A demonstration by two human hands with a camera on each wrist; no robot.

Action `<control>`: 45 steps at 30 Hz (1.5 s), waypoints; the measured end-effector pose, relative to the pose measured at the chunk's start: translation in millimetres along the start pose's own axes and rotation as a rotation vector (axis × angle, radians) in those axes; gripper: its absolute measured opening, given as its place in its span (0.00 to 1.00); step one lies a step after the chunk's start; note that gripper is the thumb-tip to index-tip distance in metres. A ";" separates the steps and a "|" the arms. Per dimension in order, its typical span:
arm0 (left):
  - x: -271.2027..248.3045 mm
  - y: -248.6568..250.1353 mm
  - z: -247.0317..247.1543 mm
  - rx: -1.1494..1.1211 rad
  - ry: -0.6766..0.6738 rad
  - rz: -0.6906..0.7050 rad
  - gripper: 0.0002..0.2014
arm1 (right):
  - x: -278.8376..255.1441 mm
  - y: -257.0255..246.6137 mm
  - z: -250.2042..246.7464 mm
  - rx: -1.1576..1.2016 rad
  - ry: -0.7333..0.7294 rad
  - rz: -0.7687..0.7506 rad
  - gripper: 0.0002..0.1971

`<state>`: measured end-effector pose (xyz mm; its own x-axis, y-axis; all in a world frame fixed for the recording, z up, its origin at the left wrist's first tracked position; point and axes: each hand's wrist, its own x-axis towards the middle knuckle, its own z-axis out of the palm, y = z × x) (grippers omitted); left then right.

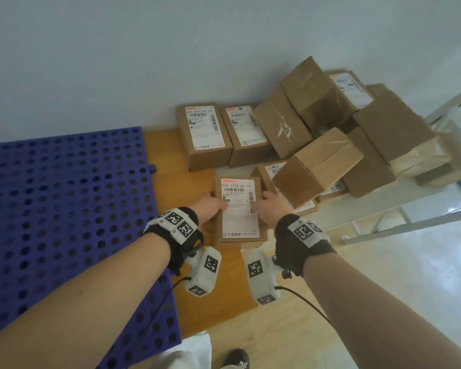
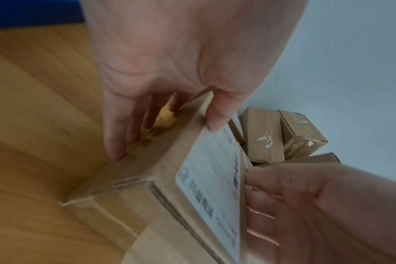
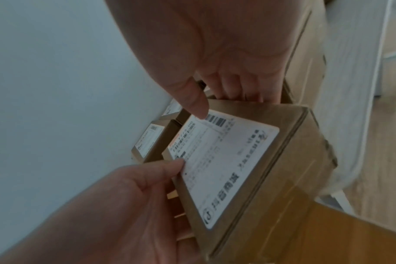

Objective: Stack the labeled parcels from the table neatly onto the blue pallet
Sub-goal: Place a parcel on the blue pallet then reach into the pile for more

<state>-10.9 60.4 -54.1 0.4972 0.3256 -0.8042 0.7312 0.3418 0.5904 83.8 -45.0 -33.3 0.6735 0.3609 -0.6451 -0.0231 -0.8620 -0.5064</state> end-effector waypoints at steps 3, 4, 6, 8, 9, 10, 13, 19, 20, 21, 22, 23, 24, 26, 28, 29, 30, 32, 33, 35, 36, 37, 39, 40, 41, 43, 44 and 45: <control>-6.2 -6.4 2.0 -0.008 -0.006 0.000 0.19 | -1.9 1.5 8.6 0.084 -0.031 0.028 0.16; -10.6 -8.7 2.0 -0.016 -0.005 -0.001 0.17 | -4.0 1.1 10.4 0.085 -0.034 0.010 0.16; -22.6 -12.1 0.2 -0.043 -0.001 0.019 0.11 | -10.2 -0.2 11.3 0.074 -0.040 -0.049 0.18; -33.2 -15.7 -4.5 -0.083 0.023 0.049 0.09 | -19.8 -1.6 9.4 0.047 -0.034 -0.119 0.23; -39.5 -16.8 -7.4 -0.104 0.043 0.069 0.11 | -24.7 -1.7 8.9 0.046 -0.027 -0.155 0.25; -45.8 -18.3 -10.7 -0.116 0.070 0.093 0.15 | -30.5 -1.6 9.0 0.062 -0.020 -0.185 0.27; -70.3 -25.5 -20.4 -0.113 0.146 0.168 0.18 | -51.4 0.1 12.3 0.185 -0.024 -0.268 0.31; -129.8 -63.1 -43.1 -0.085 0.279 0.238 0.13 | -98.6 1.8 37.6 0.295 -0.199 -0.392 0.33; -140.0 -68.9 -48.1 -0.092 0.301 0.249 0.11 | -106.6 -0.5 44.2 0.308 -0.221 -0.402 0.33; -151.4 -75.0 -53.1 -0.099 0.326 0.260 0.09 | -114.4 -3.5 51.8 0.328 -0.249 -0.414 0.32; -160.6 -81.2 -59.7 -0.111 0.350 0.262 0.10 | -122.1 -7.3 59.7 0.352 -0.280 -0.425 0.32; -168.8 -88.0 -66.8 -0.124 0.378 0.256 0.11 | -129.1 -11.4 67.9 0.374 -0.308 -0.434 0.32; -176.9 -94.6 -74.2 -0.139 0.407 0.253 0.10 | -136.6 -15.9 75.7 0.386 -0.331 -0.441 0.31; -193.3 -104.8 -88.8 -0.167 0.454 0.247 0.10 | -150.0 -25.7 89.5 0.393 -0.361 -0.458 0.30; -205.0 -112.3 -105.5 -0.177 0.465 0.252 0.15 | -160.8 -37.9 100.7 0.397 -0.392 -0.473 0.29; -209.8 -114.9 -115.0 -0.173 0.466 0.259 0.16 | -164.4 -45.5 106.4 0.398 -0.407 -0.476 0.29; -215.1 -117.2 -124.6 -0.176 0.470 0.265 0.16 | -167.4 -54.1 112.5 0.394 -0.418 -0.480 0.28; -222.7 -121.3 -145.2 -0.189 0.475 0.277 0.14 | -172.2 -73.6 126.5 0.386 -0.435 -0.489 0.27; -224.1 -123.3 -157.6 -0.192 0.476 0.279 0.13 | -173.7 -84.2 134.2 0.382 -0.443 -0.494 0.27; -227.7 -126.6 -183.9 -0.196 0.476 0.286 0.08 | -175.7 -106.0 152.3 0.372 -0.454 -0.505 0.27; -229.5 -127.9 -198.1 -0.203 0.478 0.287 0.06 | -177.1 -117.1 162.0 0.370 -0.460 -0.509 0.27; -230.6 -129.3 -213.7 -0.206 0.478 0.281 0.06 | -178.2 -128.3 172.8 0.370 -0.466 -0.505 0.27; -230.4 -132.8 -249.3 -0.196 0.468 0.267 0.07 | -181.3 -151.2 196.2 0.369 -0.475 -0.488 0.27; -229.2 -134.5 -268.1 -0.187 0.465 0.263 0.08 | -182.5 -162.9 209.0 0.370 -0.473 -0.480 0.27; -227.7 -137.1 -287.9 -0.176 0.467 0.262 0.09 | -183.4 -174.9 222.7 0.378 -0.469 -0.474 0.27; -223.1 -143.2 -328.3 -0.153 0.482 0.264 0.13 | -184.0 -199.4 251.0 0.397 -0.462 -0.465 0.26; -221.5 -146.6 -346.4 -0.139 0.487 0.266 0.15 | -184.0 -210.6 264.7 0.402 -0.462 -0.457 0.26; -220.1 -149.6 -362.6 -0.117 0.486 0.266 0.17 | -184.0 -220.7 277.1 0.409 -0.462 -0.449 0.26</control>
<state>-399.1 257.3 59.3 0.3649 0.7729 -0.5191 0.5393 0.2790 0.7946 -239.7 177.5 38.6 0.3074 0.8357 -0.4552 -0.1526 -0.4289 -0.8904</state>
